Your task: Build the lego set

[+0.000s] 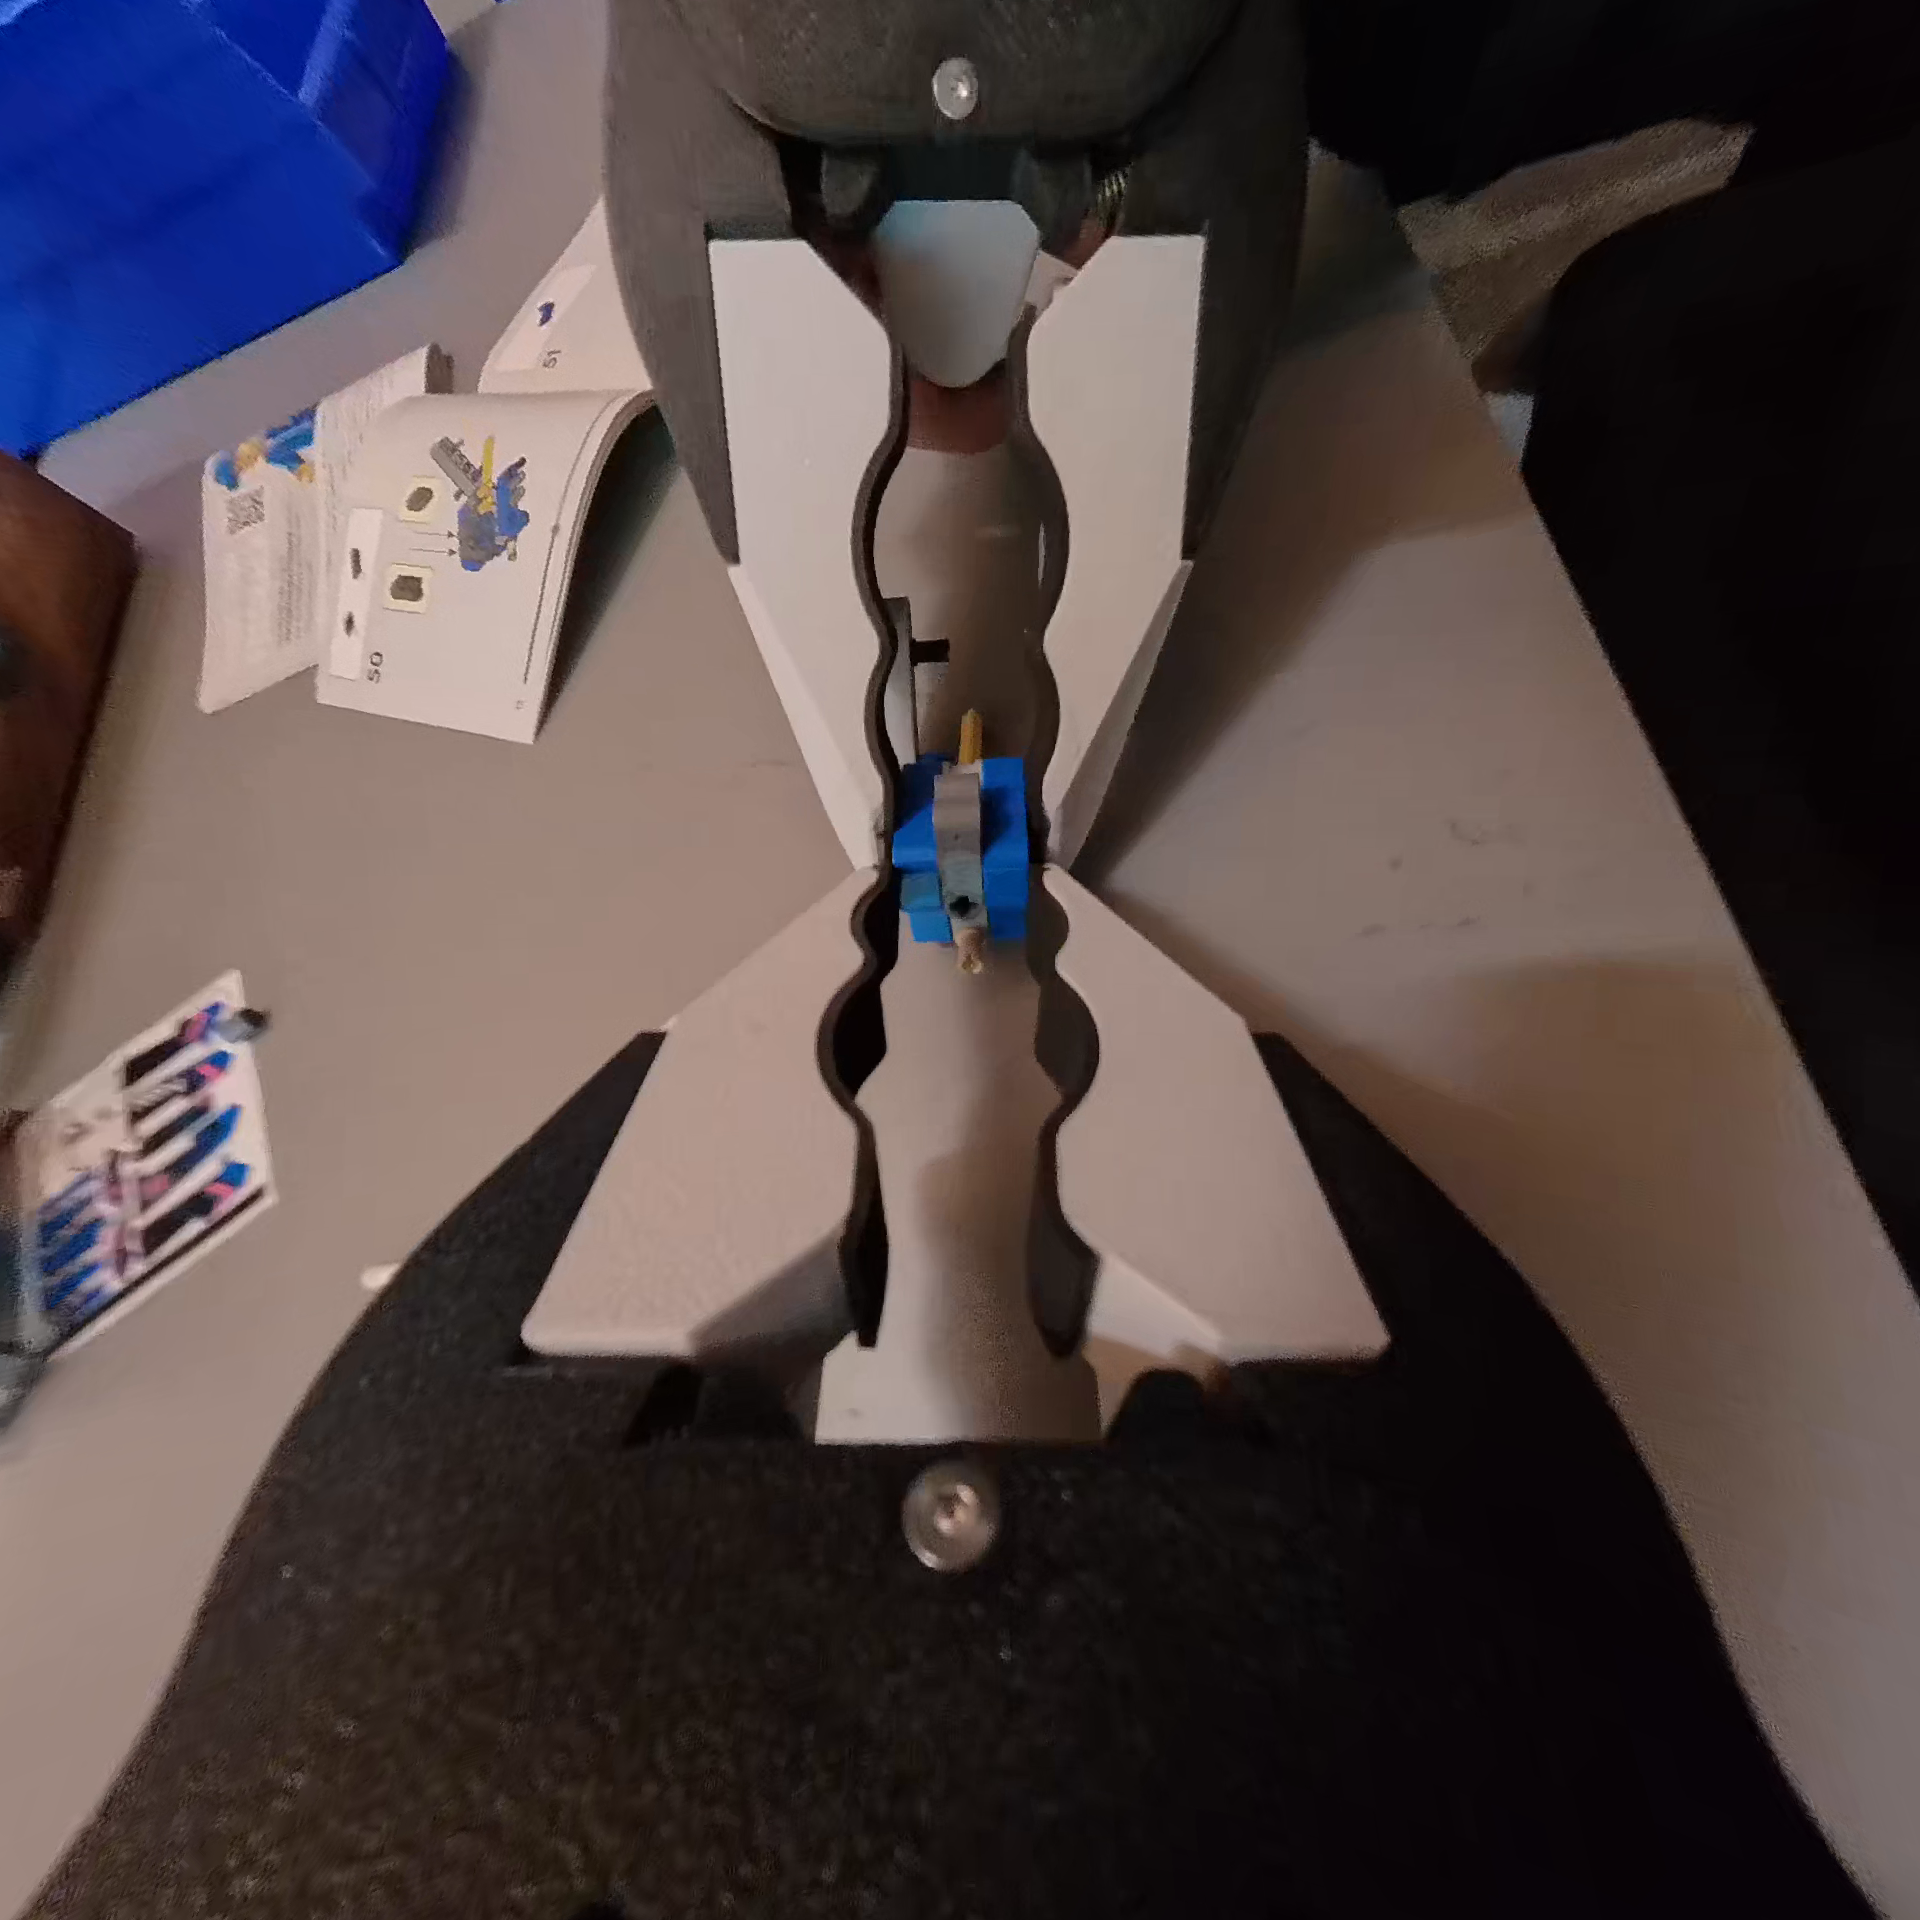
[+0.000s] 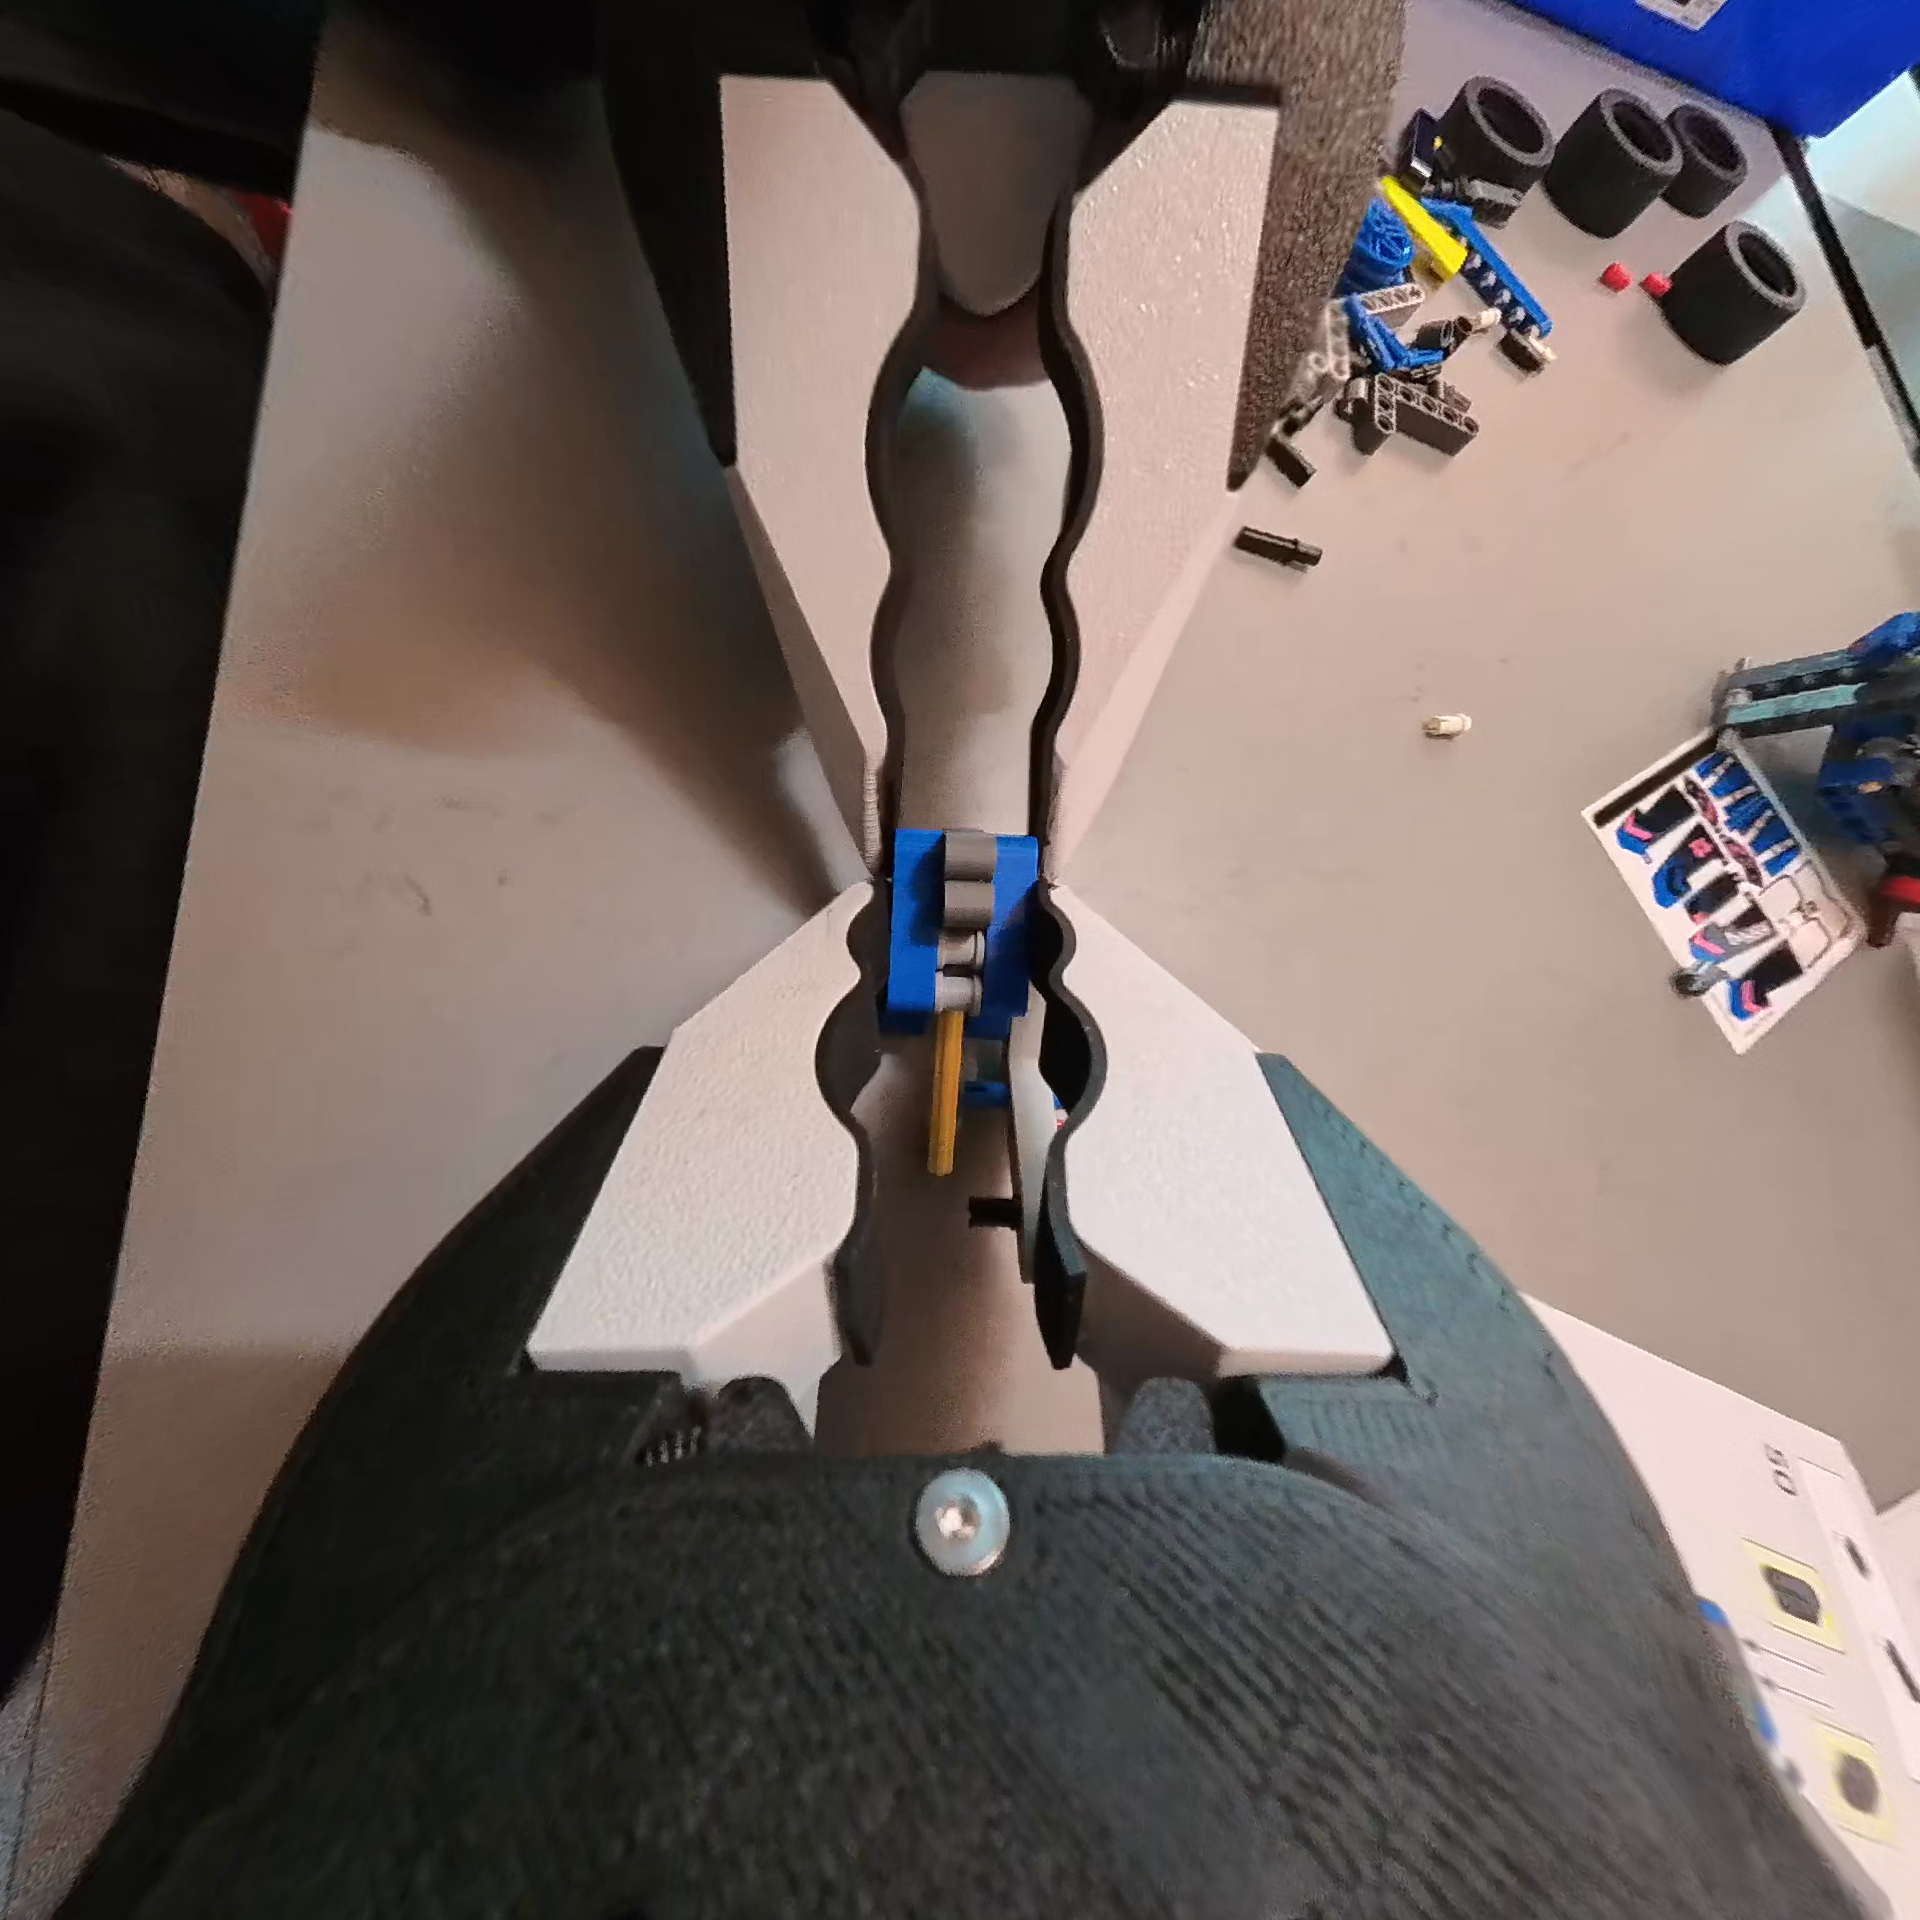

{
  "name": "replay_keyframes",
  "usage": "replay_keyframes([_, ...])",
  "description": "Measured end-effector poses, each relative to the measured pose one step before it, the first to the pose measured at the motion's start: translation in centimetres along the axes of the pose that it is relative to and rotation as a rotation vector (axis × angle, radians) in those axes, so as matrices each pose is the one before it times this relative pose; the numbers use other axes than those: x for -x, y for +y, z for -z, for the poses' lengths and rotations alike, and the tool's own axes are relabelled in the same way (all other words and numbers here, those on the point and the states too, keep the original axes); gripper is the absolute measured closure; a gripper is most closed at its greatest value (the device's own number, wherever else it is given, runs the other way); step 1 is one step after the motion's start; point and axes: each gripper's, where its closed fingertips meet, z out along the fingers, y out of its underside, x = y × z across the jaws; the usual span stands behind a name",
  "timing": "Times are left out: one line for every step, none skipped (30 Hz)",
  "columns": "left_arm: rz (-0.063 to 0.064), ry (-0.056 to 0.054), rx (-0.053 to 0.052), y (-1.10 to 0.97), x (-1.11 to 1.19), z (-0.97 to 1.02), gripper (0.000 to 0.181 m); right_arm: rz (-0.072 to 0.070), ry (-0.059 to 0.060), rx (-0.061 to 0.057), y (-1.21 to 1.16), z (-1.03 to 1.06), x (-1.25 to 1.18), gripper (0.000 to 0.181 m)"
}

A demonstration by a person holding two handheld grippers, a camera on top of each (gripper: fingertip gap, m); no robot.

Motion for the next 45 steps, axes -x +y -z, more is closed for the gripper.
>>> replay_keyframes([0.0327,0.0218,-0.0135,0.05,-0.073,0.072,0.16,-0.0142,-0.0046,-0.0165,-0.104,-0.081,0.007,0.156])
replay_keyframes([0.0129,0.0137,-0.0118,0.062,-0.043,0.109,0.16,0.0063,0.0024,-0.0187,-0.078,-0.069,0.04,0.156])
replay_keyframes([-0.0056,0.0057,-0.0009,0.25,-0.05,0.049,0.16,0.0235,0.0056,-0.0173,-0.019,0.054,0.116,0.155])
replay_keyframes([-0.0056,-0.0012,0.0057,0.334,0.035,0.054,0.16,0.0159,0.0196,-0.028,-0.202,0.277,-0.106,0.152])
replay_keyframes([0.0021,-0.0015,0.0003,0.184,0.078,0.155,0.16,-0.0097,0.0199,-0.0203,-0.075,0.352,-0.283,0.149])
replay_keyframes([0.0096,0.0051,0.0018,0.168,0.044,0.181,0.16,-0.0302,-0.0035,0.0011,0.248,0.3,-0.102,0.149])
replay_keyframes([0.0169,0.0067,0.0005,0.116,0.06,0.151,0.16,-0.0264,-0.0194,0.0198,0.475,0.212,0.096,0.149])
replay_keyframes([0.0167,0.0032,-0.001,0.074,0.126,0.114,0.16,-0.0096,0.0004,0.0153,0.325,0.141,-0.09,0.15])
replay_keyframes([0.0083,0.0015,-0.0017,0.021,0.101,0.051,0.16,0.0025,0.0146,0.004,0.1,0.073,-0.218,0.151])
replay_keyframes([0.002,0.0032,-0.0005,0.004,0.037,0.003,0.16,0.0025,-0.0013,-0.0011,-0.049,-0.017,0.042,0.152])
replay_keyframes([-0.0017,0.0035,-0.0003,-0.008,-0.003,-0.033,0.16,-0.0022,-0.0093,-0.0098,-0.217,-0.101,0.153,0.151])
replay_keyframes([-0.0057,0.0023,-0.0009,-0.036,-0.01,-0.035,0.16,-0.0016,0.0053,-0.0106,-0.222,-0.166,-0.086,0.147])
replay_keyframes([-0.0089,0.0009,-0.001,-0.023,-0.01,-0.038,0.16,-0.0018,0.0072,-0.0012,-0.05,-0.21,-0.118,0.144])
replay_keyframes([-0.0085,-0.0032,-0.0005,-0.011,0.038,-0.024,0.16,-0.0067,-0.0033,0.0066,0.062,-0.24,-0.015,0.146])
replay_keyframes([-0.0034,-0.0097,0.0003,0.006,0.137,-0.006,0.16,-0.0107,0.0034,0.006,0.018,-0.206,-0.165,0.154])
replay_keyframes([-0.0033,-0.0122,0.0015,0.066,0.189,0.042,0.16,-0.0051,-0.0053,0.005,-0.029,-0.164,-0.039,0.157])
replay_keyframes([-0.0063,-0.0108,0.0016,0.093,0.166,0.068,0.16,-0.0038,0.0008,0.0072,-0.026,-0.103,-0.153,0.156])
replay_keyframes([-0.0021,-0.0113,0.0022,0.083,0.157,0.043,0.16,0.0021,-0.0021,0.0064,-0.058,-0.12,-0.076,0.156])
replay_keyframes([0.0034,-0.0167,0.0026,0.038,0.237,0.011,0.157,0.0092,-0.0045,0.0039,-0.119,-0.148,0.004,0.156])
replay_keyframes([0.0049,-0.0216,0.0002,-0.022,0.306,-0.011,0.148,0.0063,0.0029,0.0056,-0.092,-0.175,-0.151,0.156])
replay_keyframes([-0.0003,-0.0077,0.0007,-0.027,0.125,0.017,0.15,0.0058,0.0115,0.0061,-0.073,-0.206,-0.317,0.156])
replay_keyframes([-0.0033,-0.0061,0.0056,0.088,0.153,0.018,0.159,0.0054,0.0062,0.0056,-0.026,-0.179,-0.285,0.156])
replay_keyframes([0.0014,-0.0134,0.0058,0.168,0.39,0.023,0.159,-0.0038,0.0068,0.0001,-0.039,-0.148,-0.327,0.156])
replay_keyframes([0.0109,0.0066,-0.0023,0.112,0.225,0.054,0.159,-0.0025,-0.0047,-0.0031,-0.063,-0.117,-0.149,0.157])
replay_keyframes([0.0225,0.0189,-0.0033,0.108,0.158,0.04,0.159,0.0022,0.0087,-0.0038,-0.086,0.022,-0.275,0.156])
replay_keyframes([0.0277,0.0245,0.001,0.16,0.163,0.054,0.159,0.0045,0.0286,0.0013,-0.086,0.256,-0.466,0.152])
replay_keyframes([0.0239,0.0271,0.0026,0.155,0.177,0.082,0.159,0.0111,0.0339,0.0045,-0.082,0.564,-0.472,0.148])
replay_keyframes([0.014,0.0129,0.0018,0.165,0.357,0.105,0.159,0.0105,0.0353,0.0025,-0.06,0.925,-0.482,0.147])
replay_keyframes([0.0106,-0.0196,0.0063,0.217,0.785,0.113,0.159,-0.0023,0.0353,0.0066,0.185,1.229,-0.543,0.149])
replay_keyframes([0.0105,-0.029,0.006,0.223,0.857,0.099,0.159,-0.0137,0.0291,0.0163,0.649,1.477,-0.591,0.149])
replay_keyframes([0.0151,-0.0022,-0.0004,0.142,0.448,0.074,0.159,-0.0195,0.0417,0.0268,1.212,1.683,-0.917,0.148])
replay_keyframes([0.0315,0.0196,-0.0012,0.095,0.14,0.058,0.159,-0.0262,0.0676,0.0434,1.941,1.81,-1.467,0.148])
replay_keyframes([0.0474,0.0155,0.0031,0.093,0.199,0.07,0.159,-0.0313,0.0757,0.0611,2.642,1.808,-1.783,0.147])
replay_keyframes([0.0499,0.009,0.0026,0.099,0.273,0.04,0.159,-0.0362,0.0598,0.0615,3.014,1.594,-1.692,0.147])
replay_keyframes([0.0522,0.017,0.0041,0.13,0.176,0.011,0.158,-0.0365,0.038,0.0499,2.995,1.317,-1.451,0.147])
replay_keyframes([0.0669,0.0305,0.0084,0.15,0.04,0.019,0.158,-0.0321,0.0389,0.0283,2.615,1.083,-1.437,0.146])
replay_keyframes([0.0869,0.0357,0.005,0.086,0.061,0.018,0.158,-0.0338,0.0271,-0.0001,1.941,0.873,-1.192,0.145])
replay_keyframes([0.1049,0.0391,-0.008,-0.081,0.106,0.029,0.158,-0.0305,-0.0081,-0.0124,1.338,0.673,-0.584,0.146])
replay_keyframes([0.1216,0.0532,-0.0142,-0.173,0.008,0.019,0.158,-0.016,-0.0244,-0.0114,0.927,0.451,-0.191,0.145])
replay_keyframes([0.1298,0.0708,-0.0072,-0.118,-0.159,-0.024,0.158,0.0053,-0.0208,-0.0028,0.717,0.255,-0.061,0.145])
replay_keyframes([0.1215,0.0743,0.0004,-0.065,-0.198,-0.04,0.158,0.0188,-0.0066,0.0071,0.614,0.046,-0.164,0.144])
replay_keyframes([0.0907,0.0521,-0.0075,-0.178,-0.014,0.001,0.158,0.0206,0.0067,0.0103,0.499,-0.158,-0.32,0.142])
replay_keyframes([0.0438,0.0205,-0.022,-0.363,0.161,0.065,0.158,0.0163,0.0084,0.006,0.303,-0.28,-0.335,0.141])
replay_keyframes([0.0059,-0.0092,-0.0238,-0.387,0.274,0.119,0.158,0.014,-0.0059,-0.003,0.072,-0.333,-0.086,0.139])
replay_keyframes([-0.0072,-0.0322,-0.0153,-0.275,0.377,0.145,0.158,0.0083,-0.0076,-0.0107,-0.073,-0.307,-0.062,0.141])
